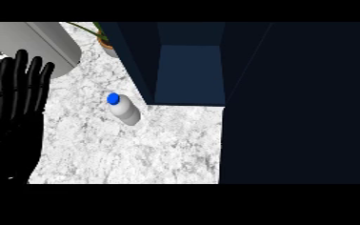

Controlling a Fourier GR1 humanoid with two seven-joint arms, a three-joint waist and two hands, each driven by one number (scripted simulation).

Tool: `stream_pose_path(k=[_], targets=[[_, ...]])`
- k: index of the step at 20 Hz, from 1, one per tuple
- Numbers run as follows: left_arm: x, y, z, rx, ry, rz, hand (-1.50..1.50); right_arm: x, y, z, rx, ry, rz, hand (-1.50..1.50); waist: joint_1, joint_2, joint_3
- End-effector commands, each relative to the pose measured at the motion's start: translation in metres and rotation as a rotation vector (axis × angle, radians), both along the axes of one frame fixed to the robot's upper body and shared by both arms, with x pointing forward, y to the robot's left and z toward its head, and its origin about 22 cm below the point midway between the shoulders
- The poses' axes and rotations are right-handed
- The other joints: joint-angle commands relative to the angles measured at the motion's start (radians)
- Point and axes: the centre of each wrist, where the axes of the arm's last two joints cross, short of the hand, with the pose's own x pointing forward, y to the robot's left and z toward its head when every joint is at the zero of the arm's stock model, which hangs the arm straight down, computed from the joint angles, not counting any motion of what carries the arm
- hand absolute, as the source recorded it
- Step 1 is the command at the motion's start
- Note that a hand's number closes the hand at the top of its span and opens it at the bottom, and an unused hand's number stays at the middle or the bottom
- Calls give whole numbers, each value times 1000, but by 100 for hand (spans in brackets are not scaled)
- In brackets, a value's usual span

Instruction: Pick up the bottled water, place it into the cabinet and close the cabinet

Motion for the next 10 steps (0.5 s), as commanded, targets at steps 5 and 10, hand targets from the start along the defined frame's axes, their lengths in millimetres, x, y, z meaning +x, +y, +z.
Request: stream_pose_path(k=[5,10], targets=[[26,-28,-1,-43,2,212,-150,-31,13,-9,11,44,62,-150,-33,1,0],[-1,-29,-6,-297,158,340,-150,-51,30,-4,57,120,281,-150,-27,-3,0]])
